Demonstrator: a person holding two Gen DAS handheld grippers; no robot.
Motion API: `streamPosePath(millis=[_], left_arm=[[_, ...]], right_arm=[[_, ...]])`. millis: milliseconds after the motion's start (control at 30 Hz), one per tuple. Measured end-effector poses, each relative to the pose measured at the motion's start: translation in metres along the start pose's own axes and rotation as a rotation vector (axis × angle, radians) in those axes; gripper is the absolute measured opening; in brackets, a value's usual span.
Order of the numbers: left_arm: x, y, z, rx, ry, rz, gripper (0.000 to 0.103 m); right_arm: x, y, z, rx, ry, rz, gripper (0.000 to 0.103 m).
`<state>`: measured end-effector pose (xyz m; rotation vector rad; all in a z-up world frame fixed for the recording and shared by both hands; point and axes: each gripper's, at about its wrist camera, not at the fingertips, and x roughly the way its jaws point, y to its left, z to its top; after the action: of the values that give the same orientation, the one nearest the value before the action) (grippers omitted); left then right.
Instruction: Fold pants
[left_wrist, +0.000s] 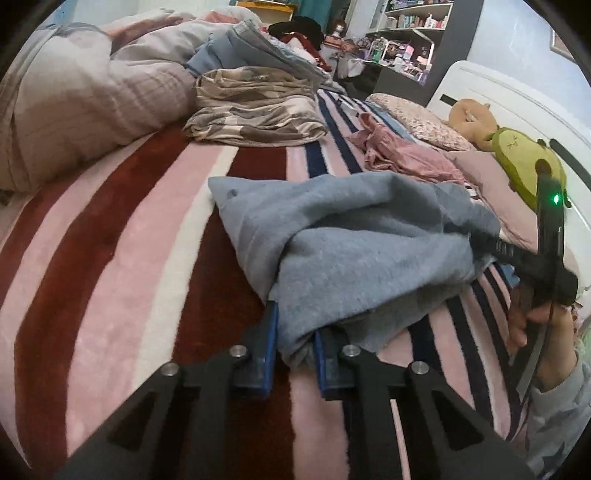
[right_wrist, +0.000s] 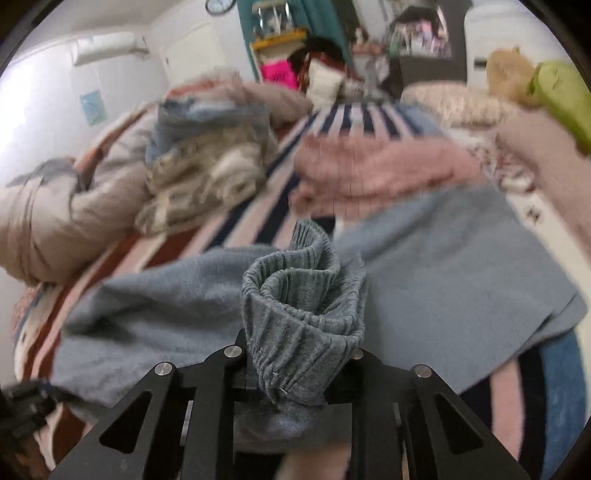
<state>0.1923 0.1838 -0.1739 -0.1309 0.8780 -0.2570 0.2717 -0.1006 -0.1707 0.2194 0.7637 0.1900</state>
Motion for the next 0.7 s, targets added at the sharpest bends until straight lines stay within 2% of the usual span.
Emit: streamPosePath(millis=[67, 100, 133, 200, 233, 300, 400, 467, 533, 700], left_arm=[[0.0, 0.005, -0.002, -0.024, 0.012, 0.016, 0.028], [-0.001, 0.006, -0.002, -0.026, 0.006, 0.027, 0.036], [-0.006, 0.005, -0.002, -0.021, -0.007, 0.052, 0.047], [-0.011, 0.002, 0.0, 0.013, -0.035, 0.085, 0.064], [-0.012, 0.001, 0.002, 0.027, -0.046, 0.088, 0.071], [-0.011, -0.003, 0.004, 0.035, -0.051, 0.057, 0.072], [0.002, -0.006, 0.009, 0.012, -0.041, 0.047, 0.072], [0.006, -0.005, 0.01, -0.011, -0.056, 0.046, 0.066], [0.006, -0.002, 0.011, -0.022, -0.062, 0.005, 0.023], [0.001, 0.0, 0.007, 0.011, -0.05, -0.035, 0.014]], right_arm=[[0.007, -0.005, -0.007, -0.003, 0.058, 0.006, 0.027], [0.005, -0.007, -0.008, -0.013, 0.062, 0.006, 0.032], [0.0, -0.007, -0.008, -0.028, 0.053, -0.002, 0.036], [-0.018, -0.004, -0.001, -0.08, -0.001, -0.042, 0.05], [-0.03, 0.001, 0.006, -0.123, -0.038, -0.057, 0.053], [-0.043, 0.017, 0.016, -0.214, -0.071, -0.059, 0.064], [-0.048, 0.052, 0.032, -0.377, -0.04, 0.026, 0.066], [-0.039, 0.078, 0.039, -0.47, 0.022, 0.114, 0.066], [-0.024, 0.101, 0.042, -0.549, 0.07, 0.173, 0.066], [0.018, 0.145, 0.036, -0.735, 0.175, 0.268, 0.066]])
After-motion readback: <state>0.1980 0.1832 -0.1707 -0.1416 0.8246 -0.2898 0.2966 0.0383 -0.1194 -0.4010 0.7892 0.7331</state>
